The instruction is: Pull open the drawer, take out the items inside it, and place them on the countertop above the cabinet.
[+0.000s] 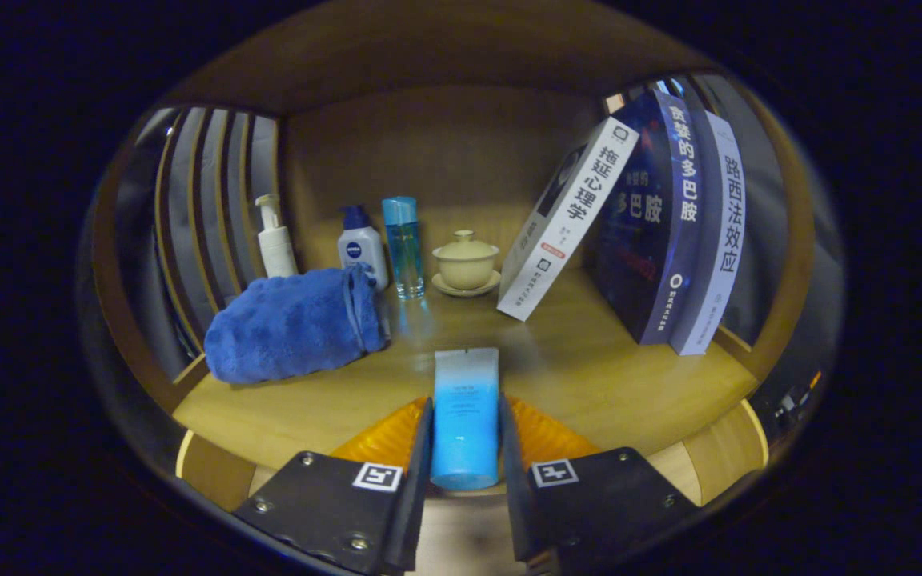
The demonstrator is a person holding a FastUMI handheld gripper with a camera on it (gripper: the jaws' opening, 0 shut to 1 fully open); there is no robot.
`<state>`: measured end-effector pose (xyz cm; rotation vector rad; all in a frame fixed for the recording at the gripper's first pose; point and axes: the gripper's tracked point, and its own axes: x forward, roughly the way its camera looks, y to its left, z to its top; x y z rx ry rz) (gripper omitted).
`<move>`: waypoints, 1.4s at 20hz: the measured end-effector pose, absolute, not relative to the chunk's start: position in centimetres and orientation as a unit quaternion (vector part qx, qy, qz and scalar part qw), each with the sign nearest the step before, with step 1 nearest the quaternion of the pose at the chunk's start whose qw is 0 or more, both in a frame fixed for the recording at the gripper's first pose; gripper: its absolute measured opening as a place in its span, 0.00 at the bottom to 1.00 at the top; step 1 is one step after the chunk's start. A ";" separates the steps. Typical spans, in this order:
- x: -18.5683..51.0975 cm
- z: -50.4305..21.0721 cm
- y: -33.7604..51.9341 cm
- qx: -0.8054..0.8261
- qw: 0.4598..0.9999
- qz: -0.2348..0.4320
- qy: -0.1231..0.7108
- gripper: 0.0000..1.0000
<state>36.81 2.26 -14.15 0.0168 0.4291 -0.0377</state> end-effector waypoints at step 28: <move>7.9 -8.9 2.7 0.012 0.993 0.033 0.109 1.00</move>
